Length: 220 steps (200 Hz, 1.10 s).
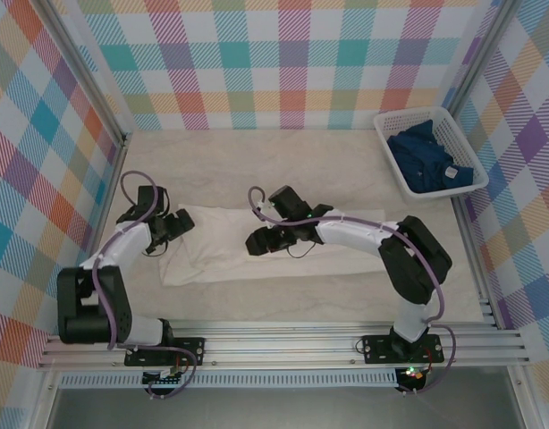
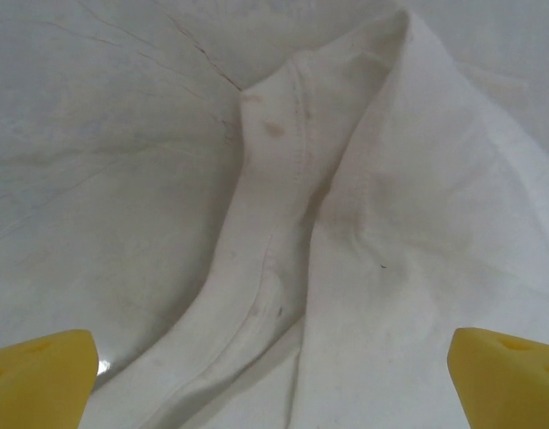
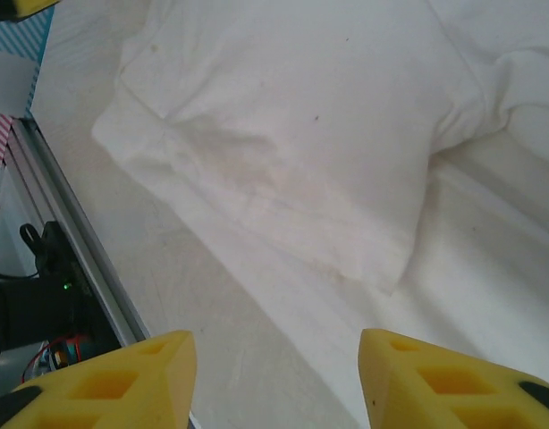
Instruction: Fold the inside-out t-shirt
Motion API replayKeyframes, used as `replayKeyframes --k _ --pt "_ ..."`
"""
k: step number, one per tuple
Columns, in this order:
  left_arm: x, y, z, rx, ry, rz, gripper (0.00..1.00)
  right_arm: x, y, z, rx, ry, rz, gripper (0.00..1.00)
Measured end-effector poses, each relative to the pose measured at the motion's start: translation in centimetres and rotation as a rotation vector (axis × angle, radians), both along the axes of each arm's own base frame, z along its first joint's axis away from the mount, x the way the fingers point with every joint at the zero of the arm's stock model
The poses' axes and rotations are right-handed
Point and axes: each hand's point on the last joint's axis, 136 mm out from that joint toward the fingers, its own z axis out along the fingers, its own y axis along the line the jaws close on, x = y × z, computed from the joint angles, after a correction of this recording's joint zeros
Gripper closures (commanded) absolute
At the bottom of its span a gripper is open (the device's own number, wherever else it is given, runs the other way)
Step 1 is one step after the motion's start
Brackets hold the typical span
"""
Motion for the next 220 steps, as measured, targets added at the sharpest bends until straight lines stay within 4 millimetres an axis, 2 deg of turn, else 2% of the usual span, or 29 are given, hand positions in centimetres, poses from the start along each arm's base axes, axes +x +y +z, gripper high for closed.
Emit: replayKeyframes --k 35,64,96,124,170,220 --pt "-0.5 -0.6 -2.9 -0.004 0.101 -0.085 0.0 -0.2 -2.3 -1.4 -0.015 0.014 -0.019 0.44" --pt "-0.1 -0.8 -3.1 0.003 0.111 -0.133 0.0 0.1 -3.6 -2.3 -0.024 0.032 -0.042 0.44" --pt "1.0 -1.3 -3.3 -0.013 0.108 -0.173 0.0 0.4 -3.5 -2.1 -0.004 0.027 -0.043 0.44" --pt "1.0 -2.1 -3.9 -0.024 0.128 -0.206 0.0 0.7 -3.6 -2.0 0.002 0.028 -0.049 0.44" --pt "1.0 -2.8 -3.9 -0.029 0.128 -0.241 0.11 0.8 -3.6 -1.9 0.009 0.035 -0.054 0.45" --pt "-0.3 -5.5 -3.3 -0.116 0.104 -0.298 0.18 0.8 -3.5 -2.2 0.007 0.046 -0.053 0.45"
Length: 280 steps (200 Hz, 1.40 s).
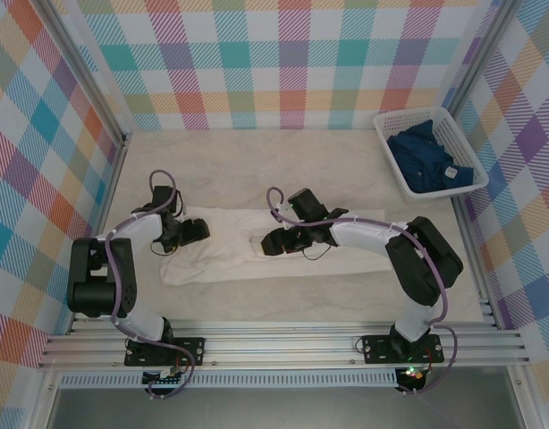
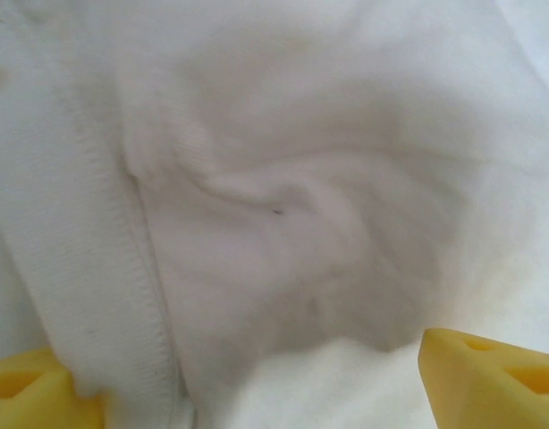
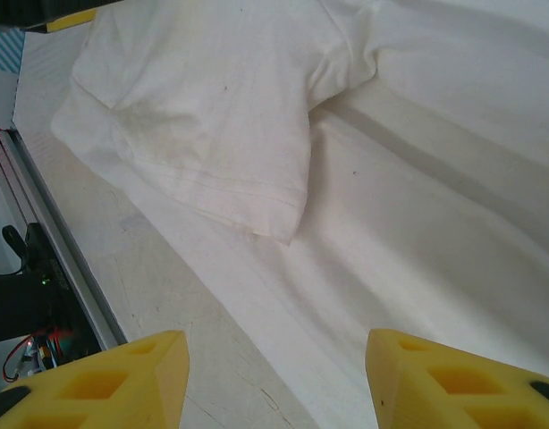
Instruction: Fold the inside-out t-shirt
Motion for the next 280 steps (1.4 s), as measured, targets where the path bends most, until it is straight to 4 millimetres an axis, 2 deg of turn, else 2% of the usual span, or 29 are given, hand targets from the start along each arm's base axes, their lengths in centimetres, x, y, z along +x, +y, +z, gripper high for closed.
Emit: replayKeyframes --k 65,86,133,163,251,280 --pt "-0.5 -1.1 -0.2 -0.036 -0.003 -0.016 0.4 -0.1 0.0 -0.8 -0.011 0.029 -0.007 0.46" --pt "-0.5 -1.1 -0.5 -0.031 0.004 -0.015 0.4 -0.1 0.0 -0.9 -0.012 0.03 -0.008 0.46" --pt "-0.3 1.0 -0.7 0.091 0.006 0.031 0.39 -0.1 0.0 -0.9 -0.012 0.03 -0.007 0.46" --pt "-0.2 1.3 -1.1 0.107 0.028 0.036 0.38 0.1 0.2 -0.8 -0.008 0.032 -0.005 0.46" --pt "-0.2 1.9 -1.4 0.136 0.082 0.039 0.76 0.2 0.3 -0.8 -0.006 0.033 -0.005 0.47" --pt "0.3 1.2 -1.3 0.097 0.062 0.029 0.91 0.2 0.3 -0.8 -0.008 0.032 -0.005 0.47"
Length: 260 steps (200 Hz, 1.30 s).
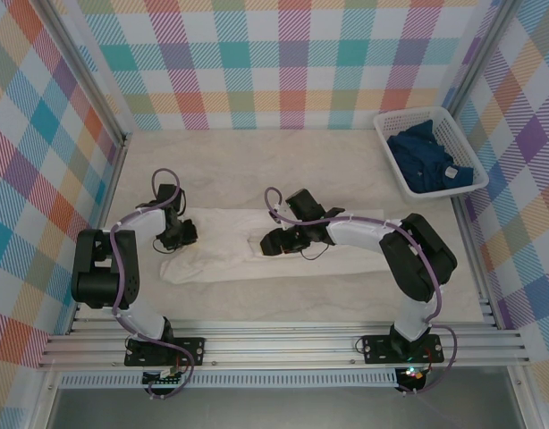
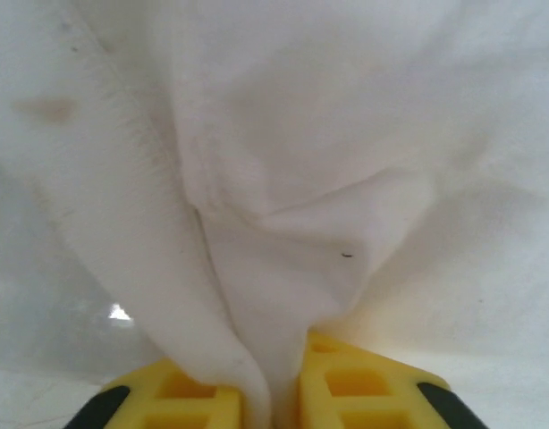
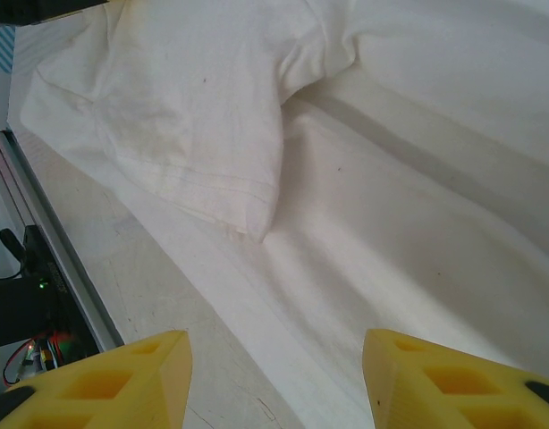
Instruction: Fold the inside-out t-shirt
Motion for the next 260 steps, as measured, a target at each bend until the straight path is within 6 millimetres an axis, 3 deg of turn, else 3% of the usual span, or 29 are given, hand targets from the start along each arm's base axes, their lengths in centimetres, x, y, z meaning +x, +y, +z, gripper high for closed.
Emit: replayKeyframes --k 13,54,81,114,146,166,181,208,260 --pt "0.3 -0.5 0.1 -0.03 -0.012 -0.003 1.0 0.1 -0.1 -0.1 -0.004 0.001 -0.005 0.47" --pt "1.1 -1.7 0.3 -0.112 -0.038 0.011 1.0 0.5 -1.0 -0.5 -0.033 0.009 -0.028 0.47" --pt "0.9 -1.1 0.7 -0.085 -0.039 0.047 1.0 1.5 -2.4 -0.5 -0.059 -0.001 -0.059 0.47" --pt "1.7 1.8 3.5 0.04 -0.071 0.117 1.0 3.8 -5.3 1.9 -0.062 -0.062 -0.134 0.47" --pt "2.6 7.0 6.9 0.252 -0.104 0.224 1.0 6.0 -7.9 4.7 -0.051 -0.143 -0.214 0.46" --pt "2.5 9.3 9.0 0.376 -0.099 0.264 1.0 6.2 -8.9 5.1 -0.074 -0.171 -0.242 0.44" --pt "2.5 9.5 10.1 0.424 -0.099 0.262 1.0 6.1 -9.6 4.8 -0.106 -0.174 -0.257 0.43" --pt "2.3 7.0 11.1 0.448 -0.083 0.18 1.0 6.2 -10.6 4.1 -0.15 -0.169 -0.28 0.43" --pt "2.1 -3.4 13.3 0.301 -0.1 -0.057 1.0 6.4 -11.7 3.4 -0.189 -0.168 -0.308 0.42"
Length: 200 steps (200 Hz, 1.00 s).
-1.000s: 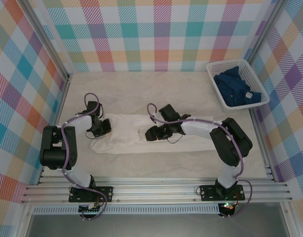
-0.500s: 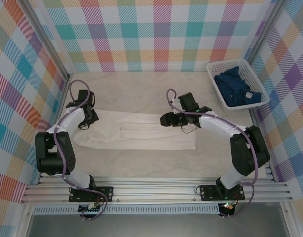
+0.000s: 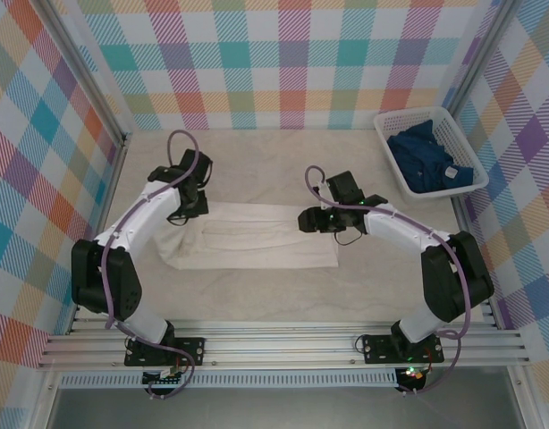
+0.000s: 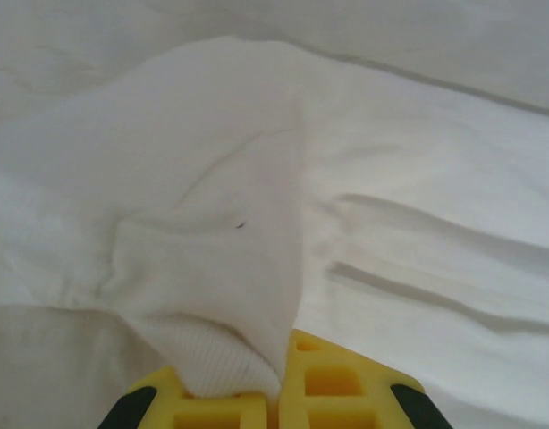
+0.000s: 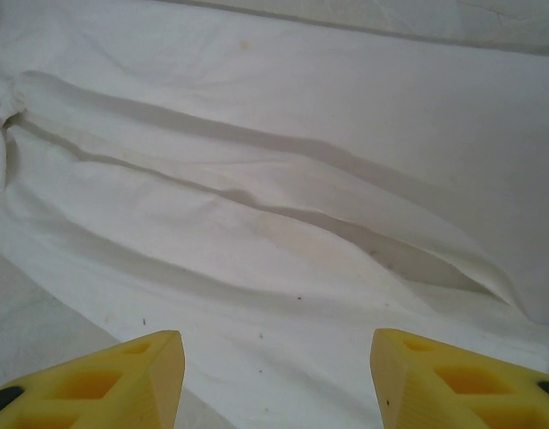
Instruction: Fold the inside-out t-shirt
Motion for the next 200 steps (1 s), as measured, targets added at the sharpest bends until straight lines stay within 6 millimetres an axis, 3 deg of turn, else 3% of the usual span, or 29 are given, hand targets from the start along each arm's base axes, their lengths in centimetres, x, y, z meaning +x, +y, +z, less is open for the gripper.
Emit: replayKeyframes --k 46,96,117,154,200 --pt "0.4 -9.9 2.0 -0.22 0.011 -0.152 1.0 -0.4 -2.1 -1.7 -0.042 0.039 -0.048 0.43" --pt "0.3 -18.8 0.8 -0.339 0.102 -0.266 1.0 0.5 -4.7 -2.8 -0.057 0.075 -0.135 0.43" --pt "-0.5 -22.2 0.8 -0.379 0.129 -0.318 1.0 0.8 -5.4 -4.3 -0.063 0.122 -0.168 0.44" --pt "-1.7 -26.0 1.0 -0.421 0.159 -0.373 1.0 0.2 -5.8 -7.7 -0.067 0.238 -0.19 0.45" --pt "-2.1 -28.0 0.7 -0.463 0.192 -0.392 1.0 0.5 -5.5 -7.6 -0.03 0.24 -0.193 0.46"
